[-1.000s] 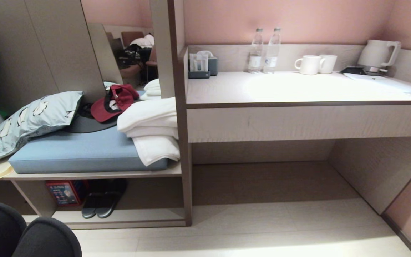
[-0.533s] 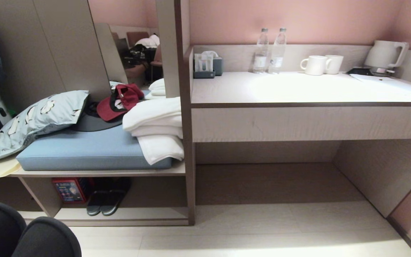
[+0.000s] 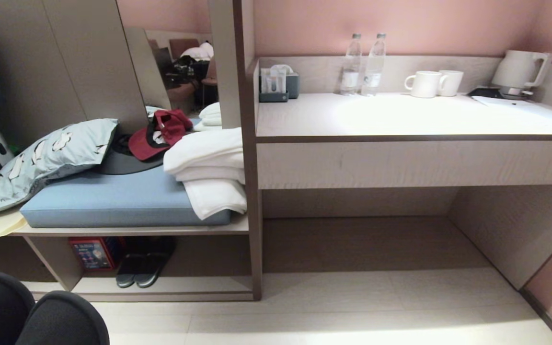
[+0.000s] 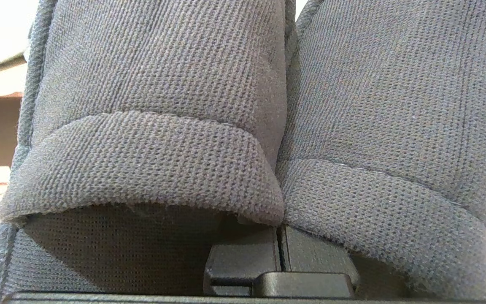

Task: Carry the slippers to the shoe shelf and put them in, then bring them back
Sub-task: Place the slippers into the shoe cabinet

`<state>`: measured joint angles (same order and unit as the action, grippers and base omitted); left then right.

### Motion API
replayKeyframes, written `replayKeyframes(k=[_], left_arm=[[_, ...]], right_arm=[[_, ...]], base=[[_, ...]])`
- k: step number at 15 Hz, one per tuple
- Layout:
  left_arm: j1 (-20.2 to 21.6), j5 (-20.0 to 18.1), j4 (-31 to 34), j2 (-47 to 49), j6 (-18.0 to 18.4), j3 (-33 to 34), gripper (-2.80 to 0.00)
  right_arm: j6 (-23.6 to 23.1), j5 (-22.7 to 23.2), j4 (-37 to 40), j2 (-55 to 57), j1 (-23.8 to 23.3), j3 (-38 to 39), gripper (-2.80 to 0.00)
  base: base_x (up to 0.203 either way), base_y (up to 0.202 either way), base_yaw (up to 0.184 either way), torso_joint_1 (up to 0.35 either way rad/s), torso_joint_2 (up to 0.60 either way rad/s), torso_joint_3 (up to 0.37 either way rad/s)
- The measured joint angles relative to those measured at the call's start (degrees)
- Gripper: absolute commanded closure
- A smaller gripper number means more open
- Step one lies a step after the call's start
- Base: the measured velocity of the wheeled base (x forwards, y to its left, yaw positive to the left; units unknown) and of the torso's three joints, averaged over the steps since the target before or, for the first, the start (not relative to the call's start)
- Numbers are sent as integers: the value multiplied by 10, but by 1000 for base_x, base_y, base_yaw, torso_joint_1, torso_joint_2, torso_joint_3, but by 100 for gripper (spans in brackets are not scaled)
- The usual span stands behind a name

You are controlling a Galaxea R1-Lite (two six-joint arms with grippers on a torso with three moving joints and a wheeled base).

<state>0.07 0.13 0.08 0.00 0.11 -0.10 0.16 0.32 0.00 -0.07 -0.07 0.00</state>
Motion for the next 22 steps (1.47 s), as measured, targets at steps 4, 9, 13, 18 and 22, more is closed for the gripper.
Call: replayKeyframes(k=[4,9,13,18,22], left_arm=[[0,0,0,0,0,0,0],[0,0,0,0,0,0,0],[0,0,0,0,0,0,0],[0,0,0,0,0,0,0],[0,0,0,0,0,0,0]], right_arm=[[-1,0,0,0,0,0,0],[-1,0,0,0,0,0,0],[-1,0,0,0,0,0,0],[-1,0,0,0,0,0,0],[-1,0,0,0,0,0,0]], base=[[0,0,0,4,3,-186],[0,0,0,0,2,-199],[0,0,0,3,3,-199],[0,0,0,3,5,-200],[0,0,0,7,1,-201]])
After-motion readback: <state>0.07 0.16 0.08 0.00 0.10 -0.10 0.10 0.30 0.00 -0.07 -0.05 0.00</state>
